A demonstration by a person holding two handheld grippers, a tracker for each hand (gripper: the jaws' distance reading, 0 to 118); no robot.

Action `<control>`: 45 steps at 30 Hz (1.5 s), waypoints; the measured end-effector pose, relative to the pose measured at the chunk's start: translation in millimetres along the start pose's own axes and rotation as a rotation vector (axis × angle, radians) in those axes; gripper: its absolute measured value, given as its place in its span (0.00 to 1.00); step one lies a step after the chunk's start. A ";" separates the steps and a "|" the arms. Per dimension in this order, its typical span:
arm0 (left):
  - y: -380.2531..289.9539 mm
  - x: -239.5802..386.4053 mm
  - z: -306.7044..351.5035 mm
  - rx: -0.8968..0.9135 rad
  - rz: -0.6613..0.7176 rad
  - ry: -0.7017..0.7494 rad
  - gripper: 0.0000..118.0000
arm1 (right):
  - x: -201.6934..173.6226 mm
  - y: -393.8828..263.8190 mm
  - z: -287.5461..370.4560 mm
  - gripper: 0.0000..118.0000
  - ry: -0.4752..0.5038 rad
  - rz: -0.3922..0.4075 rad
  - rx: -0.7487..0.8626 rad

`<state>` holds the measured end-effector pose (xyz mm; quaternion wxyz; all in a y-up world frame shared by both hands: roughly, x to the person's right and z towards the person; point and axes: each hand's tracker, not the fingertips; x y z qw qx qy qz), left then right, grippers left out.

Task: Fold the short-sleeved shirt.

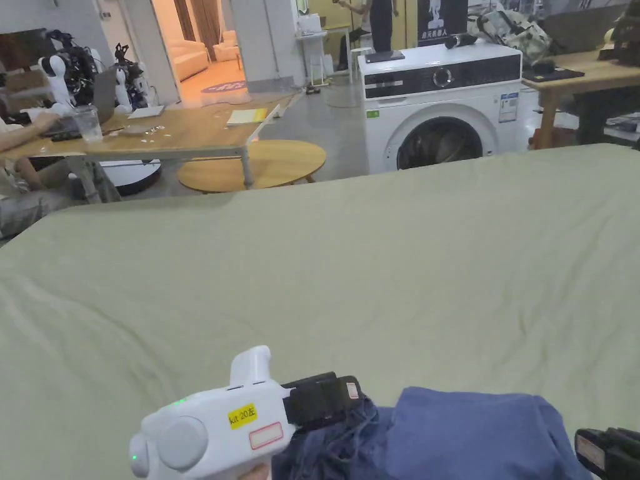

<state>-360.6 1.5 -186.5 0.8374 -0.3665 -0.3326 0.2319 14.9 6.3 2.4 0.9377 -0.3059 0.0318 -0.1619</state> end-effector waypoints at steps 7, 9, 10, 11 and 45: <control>-12.0 -30.3 -4.4 -0.061 -0.025 0.148 0.09 | 1.1 -1.6 -3.0 0.00 0.007 -0.010 -0.007; -32.6 -31.6 -37.4 -0.222 0.001 0.059 0.09 | -1.9 -1.9 -4.4 0.00 0.012 -0.006 -0.011; -45.9 -27.7 -55.0 -0.285 -0.028 0.055 0.08 | -3.9 -2.0 -5.4 0.00 0.014 -0.002 -0.013; -56.0 -23.2 -66.6 -0.298 -0.081 0.107 0.07 | -4.5 -2.3 -6.6 0.00 0.015 0.001 -0.017; 31.9 -84.8 108.9 0.216 0.386 -0.104 0.03 | -0.1 9.2 -11.3 0.00 0.047 0.000 -0.019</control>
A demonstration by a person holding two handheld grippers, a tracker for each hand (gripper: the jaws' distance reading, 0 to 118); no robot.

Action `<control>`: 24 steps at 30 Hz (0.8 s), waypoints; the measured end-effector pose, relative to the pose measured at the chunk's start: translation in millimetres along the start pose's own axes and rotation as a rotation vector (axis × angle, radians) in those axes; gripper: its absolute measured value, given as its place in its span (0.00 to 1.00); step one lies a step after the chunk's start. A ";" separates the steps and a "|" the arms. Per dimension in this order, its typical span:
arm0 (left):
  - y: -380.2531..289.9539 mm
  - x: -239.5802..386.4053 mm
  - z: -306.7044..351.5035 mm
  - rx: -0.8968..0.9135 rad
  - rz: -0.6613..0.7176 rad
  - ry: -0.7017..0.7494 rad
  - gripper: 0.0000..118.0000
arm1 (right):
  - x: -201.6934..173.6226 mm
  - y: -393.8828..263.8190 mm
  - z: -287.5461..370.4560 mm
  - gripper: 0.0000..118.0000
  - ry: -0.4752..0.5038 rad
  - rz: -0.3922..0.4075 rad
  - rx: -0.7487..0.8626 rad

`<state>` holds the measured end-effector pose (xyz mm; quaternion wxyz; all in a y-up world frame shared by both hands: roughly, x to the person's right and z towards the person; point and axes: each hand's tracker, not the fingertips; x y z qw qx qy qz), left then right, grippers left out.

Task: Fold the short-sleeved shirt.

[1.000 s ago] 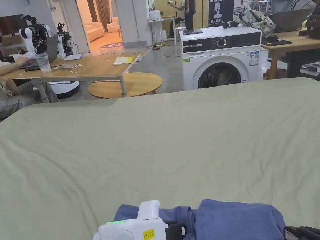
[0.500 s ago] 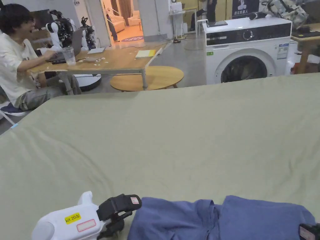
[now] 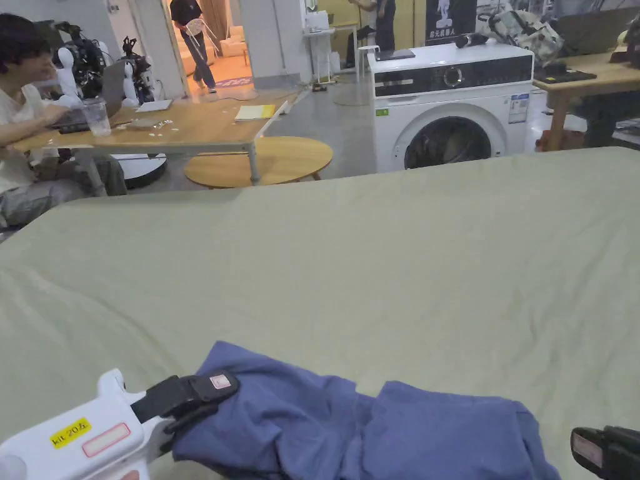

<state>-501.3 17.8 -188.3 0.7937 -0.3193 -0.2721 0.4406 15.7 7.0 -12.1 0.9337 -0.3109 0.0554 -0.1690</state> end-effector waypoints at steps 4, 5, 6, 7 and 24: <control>-29.7 82.8 -31.3 -0.083 -0.301 0.081 0.03 | 0.7 1.0 6.6 0.00 0.002 -0.017 0.014; -43.2 96.8 -48.7 -0.114 -0.360 0.095 0.03 | 1.2 0.2 8.6 0.00 0.002 -0.024 0.020; -56.9 105.5 -66.8 -0.146 -0.402 0.098 0.03 | -2.4 -1.2 12.8 0.00 0.002 -0.028 0.025; -71.1 102.1 -88.8 -0.183 -0.458 0.107 0.03 | -3.4 -2.9 16.1 0.00 0.003 -0.032 0.027; -133.2 99.6 -202.0 -0.365 -0.297 -0.025 0.03 | 39.1 -17.5 36.7 0.00 -0.084 -0.098 0.016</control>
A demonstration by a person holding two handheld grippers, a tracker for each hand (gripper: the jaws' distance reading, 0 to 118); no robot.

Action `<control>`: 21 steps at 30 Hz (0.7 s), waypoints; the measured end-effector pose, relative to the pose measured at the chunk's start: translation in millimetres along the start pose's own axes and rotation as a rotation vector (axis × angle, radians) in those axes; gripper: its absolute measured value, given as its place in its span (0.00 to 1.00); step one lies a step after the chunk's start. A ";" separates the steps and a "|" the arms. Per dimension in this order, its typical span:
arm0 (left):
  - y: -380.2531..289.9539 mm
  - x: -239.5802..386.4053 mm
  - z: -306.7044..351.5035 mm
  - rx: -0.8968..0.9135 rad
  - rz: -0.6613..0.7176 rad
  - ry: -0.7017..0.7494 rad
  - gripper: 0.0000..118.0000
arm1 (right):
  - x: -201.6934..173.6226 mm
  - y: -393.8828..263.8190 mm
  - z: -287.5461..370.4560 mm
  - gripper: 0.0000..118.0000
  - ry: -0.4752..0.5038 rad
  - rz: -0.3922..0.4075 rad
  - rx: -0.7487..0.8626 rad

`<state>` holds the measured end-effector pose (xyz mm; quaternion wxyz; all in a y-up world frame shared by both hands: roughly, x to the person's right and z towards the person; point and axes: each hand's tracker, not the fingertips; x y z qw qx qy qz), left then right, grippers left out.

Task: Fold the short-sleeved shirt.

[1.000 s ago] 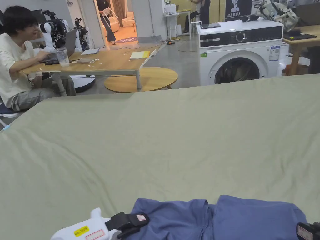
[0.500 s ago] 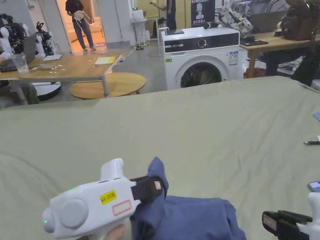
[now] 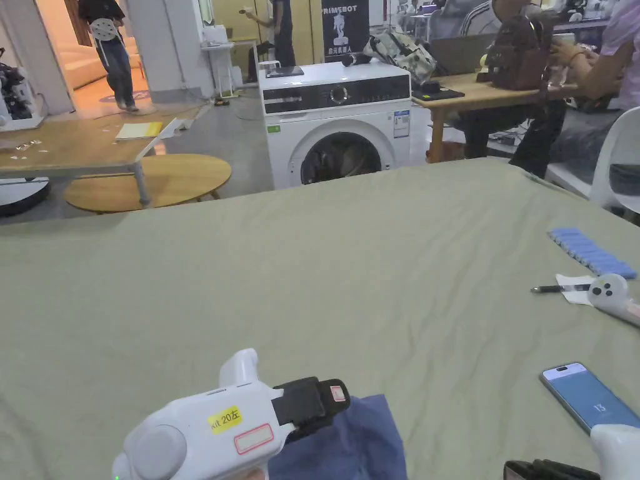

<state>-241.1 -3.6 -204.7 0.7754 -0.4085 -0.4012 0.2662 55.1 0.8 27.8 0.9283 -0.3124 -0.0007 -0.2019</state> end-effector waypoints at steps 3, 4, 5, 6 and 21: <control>-27.4 -14.8 -41.7 -0.269 0.028 -0.039 0.03 | -0.7 0.1 -10.3 0.00 0.018 -0.027 -0.010; -44.8 -18.3 -56.4 -0.338 0.051 -0.057 0.02 | -4.2 -0.6 -14.6 0.00 0.026 -0.030 -0.015; -58.6 -19.9 -67.1 -0.359 0.031 0.026 0.00 | -8.0 -1.7 -18.0 0.00 0.033 -0.028 -0.023; -66.5 -21.9 -73.6 -0.388 0.002 0.075 0.00 | -11.2 -2.5 -21.3 0.00 0.039 -0.022 -0.031; 6.6 -60.6 102.1 0.046 0.057 0.052 0.70 | -68.7 16.7 -141.5 0.00 0.024 0.190 -0.279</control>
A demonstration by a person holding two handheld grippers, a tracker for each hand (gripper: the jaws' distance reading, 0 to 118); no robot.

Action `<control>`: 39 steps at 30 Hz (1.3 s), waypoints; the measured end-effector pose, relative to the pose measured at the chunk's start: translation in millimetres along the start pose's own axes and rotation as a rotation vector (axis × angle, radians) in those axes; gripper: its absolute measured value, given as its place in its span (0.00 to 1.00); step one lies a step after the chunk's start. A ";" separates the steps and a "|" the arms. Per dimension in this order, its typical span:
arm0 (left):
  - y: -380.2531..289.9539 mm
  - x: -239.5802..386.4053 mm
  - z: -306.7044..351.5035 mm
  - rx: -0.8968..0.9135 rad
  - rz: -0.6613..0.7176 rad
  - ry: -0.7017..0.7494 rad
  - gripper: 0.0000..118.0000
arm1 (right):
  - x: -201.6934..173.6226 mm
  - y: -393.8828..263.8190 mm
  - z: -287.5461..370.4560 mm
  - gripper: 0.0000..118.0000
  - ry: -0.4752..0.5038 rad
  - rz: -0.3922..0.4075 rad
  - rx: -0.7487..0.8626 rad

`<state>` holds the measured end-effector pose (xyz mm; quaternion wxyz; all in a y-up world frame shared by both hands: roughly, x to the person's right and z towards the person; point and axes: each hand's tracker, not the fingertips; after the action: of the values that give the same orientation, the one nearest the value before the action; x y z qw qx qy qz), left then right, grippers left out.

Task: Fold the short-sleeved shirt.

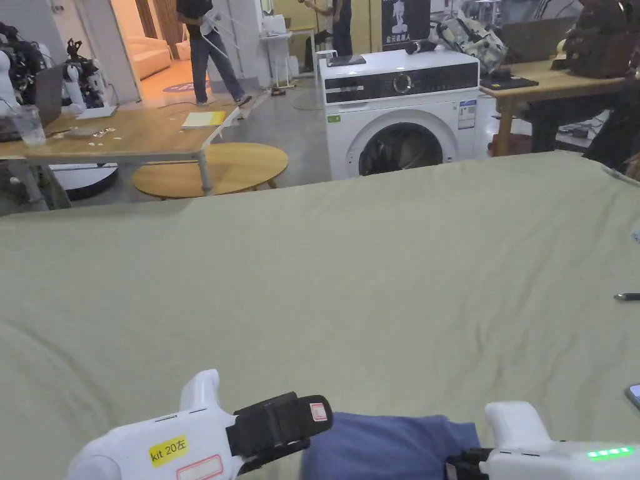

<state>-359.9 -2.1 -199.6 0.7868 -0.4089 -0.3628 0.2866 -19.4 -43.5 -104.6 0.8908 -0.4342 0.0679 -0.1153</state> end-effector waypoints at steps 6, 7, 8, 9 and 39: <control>-16.8 -36.8 -25.5 -0.094 0.083 0.037 0.70 | -0.5 -6.6 -9.0 0.00 -0.004 0.025 0.000; -19.8 -39.0 -37.1 -0.122 0.102 0.015 0.70 | 0.0 -6.6 -9.6 0.00 -0.004 0.036 -0.001; -23.2 -40.5 -49.3 -0.150 0.126 -0.026 0.70 | 0.9 -7.0 -9.2 0.00 -0.001 0.034 0.001; -25.5 -41.2 -59.7 -0.176 0.146 -0.046 0.70 | 3.3 -7.6 -9.0 0.00 0.005 0.027 0.005; 104.0 -231.9 267.4 0.293 0.201 0.590 0.23 | -330.0 109.1 -140.2 0.00 0.579 0.249 0.059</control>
<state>-724.0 -6.9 -258.6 0.8760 -0.3906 -0.0328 0.2810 -352.6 2.5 -269.8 0.8539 -0.3456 0.3682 -0.1262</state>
